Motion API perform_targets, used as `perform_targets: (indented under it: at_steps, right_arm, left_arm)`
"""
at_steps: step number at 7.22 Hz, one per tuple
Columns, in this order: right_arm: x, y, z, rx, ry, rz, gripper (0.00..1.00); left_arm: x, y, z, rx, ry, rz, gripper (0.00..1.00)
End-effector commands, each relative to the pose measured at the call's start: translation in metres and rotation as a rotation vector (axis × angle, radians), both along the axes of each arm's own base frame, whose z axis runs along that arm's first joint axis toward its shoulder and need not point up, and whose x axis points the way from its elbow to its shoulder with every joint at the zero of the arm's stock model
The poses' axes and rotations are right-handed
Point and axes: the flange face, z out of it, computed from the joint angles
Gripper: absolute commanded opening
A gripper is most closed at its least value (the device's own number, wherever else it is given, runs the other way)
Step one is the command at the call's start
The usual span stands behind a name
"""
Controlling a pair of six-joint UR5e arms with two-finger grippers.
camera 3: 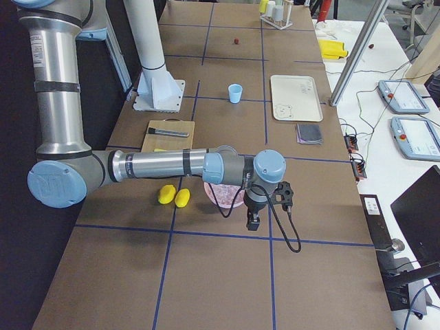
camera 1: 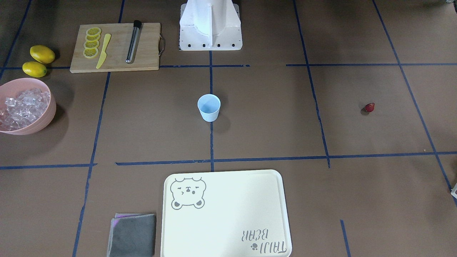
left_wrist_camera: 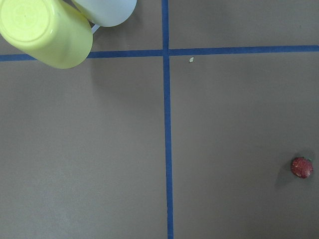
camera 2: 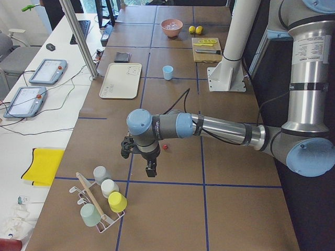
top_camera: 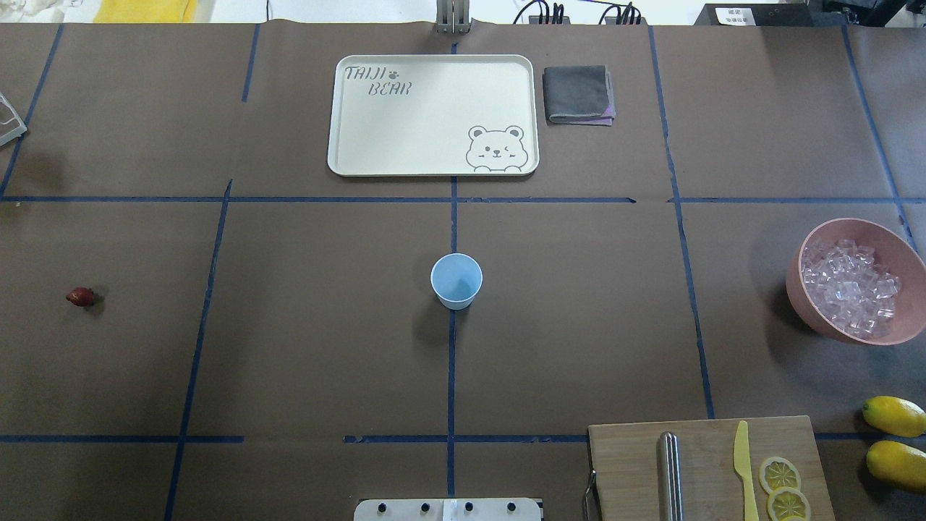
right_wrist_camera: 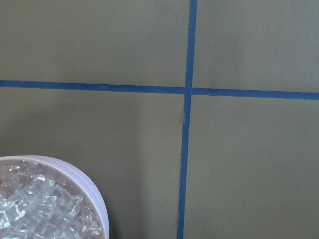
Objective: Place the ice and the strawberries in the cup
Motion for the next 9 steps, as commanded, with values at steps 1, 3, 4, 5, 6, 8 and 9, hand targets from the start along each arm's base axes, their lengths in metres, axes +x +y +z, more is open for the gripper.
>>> perform_targets:
  at_steps: [1,3,4,5,6,8,9]
  right_arm:
    - [0.0,0.0,0.003,-0.002,0.011,0.002,1.0]
    - [0.0,0.0,0.002,-0.001,0.009,0.002,1.0]
    - [-0.001,-0.001,0.001,0.0,0.009,0.002,1.0]
    - [-0.002,-0.001,0.001,0.001,0.008,0.0,1.0]
    - [-0.003,-0.001,0.001,0.003,0.006,0.0,1.0]
    - [-0.008,-0.002,-0.003,0.013,0.001,-0.007,1.0]
    - [-0.023,-0.005,-0.009,0.023,-0.013,-0.034,1.0]
  left_arm:
    - [0.0,-0.001,-0.005,0.011,-0.006,0.0,1.0]
    - [0.0,-0.004,-0.009,0.015,-0.015,0.0,1.0]
    - [-0.001,-0.004,-0.009,0.009,-0.021,-0.008,1.0]
    - [-0.001,0.001,-0.005,-0.01,-0.019,-0.02,1.0]
    - [0.0,0.009,-0.007,-0.009,-0.015,-0.025,1.0]
    - [0.0,0.009,-0.022,0.026,-0.014,-0.022,1.0]
    - [0.001,0.009,-0.022,0.028,-0.012,-0.019,1.0]
